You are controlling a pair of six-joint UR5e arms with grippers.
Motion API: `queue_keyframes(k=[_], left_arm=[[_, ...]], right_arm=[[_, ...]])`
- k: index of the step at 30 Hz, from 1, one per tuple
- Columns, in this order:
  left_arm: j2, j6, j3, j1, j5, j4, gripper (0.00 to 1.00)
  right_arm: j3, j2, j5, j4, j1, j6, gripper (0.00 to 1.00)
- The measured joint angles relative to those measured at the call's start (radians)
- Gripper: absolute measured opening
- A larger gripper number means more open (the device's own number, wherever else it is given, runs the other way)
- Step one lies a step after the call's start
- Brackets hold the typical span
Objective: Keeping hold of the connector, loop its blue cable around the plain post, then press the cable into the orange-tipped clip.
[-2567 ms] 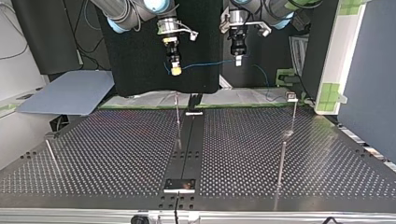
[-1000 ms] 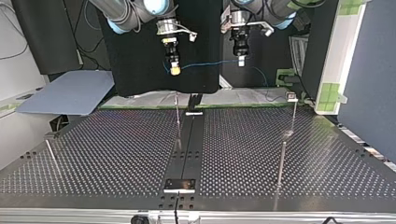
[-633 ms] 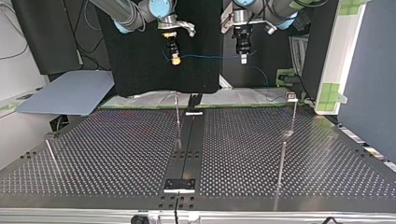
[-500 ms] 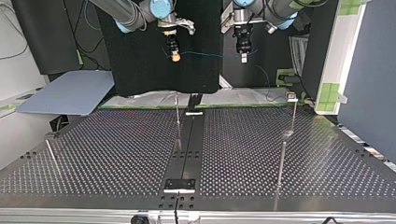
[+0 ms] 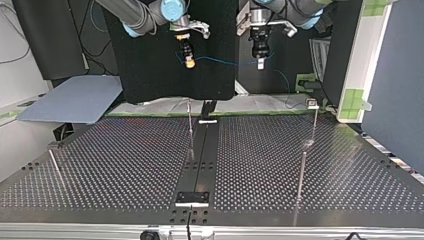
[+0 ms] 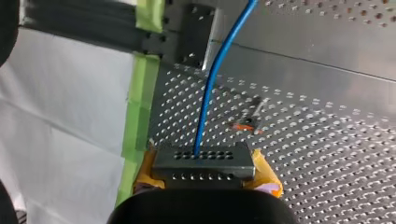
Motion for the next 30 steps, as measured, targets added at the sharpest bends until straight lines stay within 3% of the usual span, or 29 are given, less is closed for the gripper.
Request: queue_keyframes(k=[7,13,25,30], left_arm=[[0.069,-0.068,0.001,0.01,-0.003,-0.053,0.0],[0.132,-0.114,0.01,0.017,-0.013,-0.112,0.0],[0.236,-0.124,0.092,0.019,-0.08,-0.216,0.0],[0.285,-0.16,0.14,0.024,-0.114,-0.264,0.0]], right_arm=[[-0.012,-0.068,-0.055,0.046,0.002,0.063,0.0],[-0.06,-0.126,-0.093,0.092,-0.001,0.095,0.0],[-0.182,-0.249,-0.1,0.213,-0.01,0.106,0.0],[-0.229,-0.296,-0.102,0.261,-0.017,0.106,0.0]])
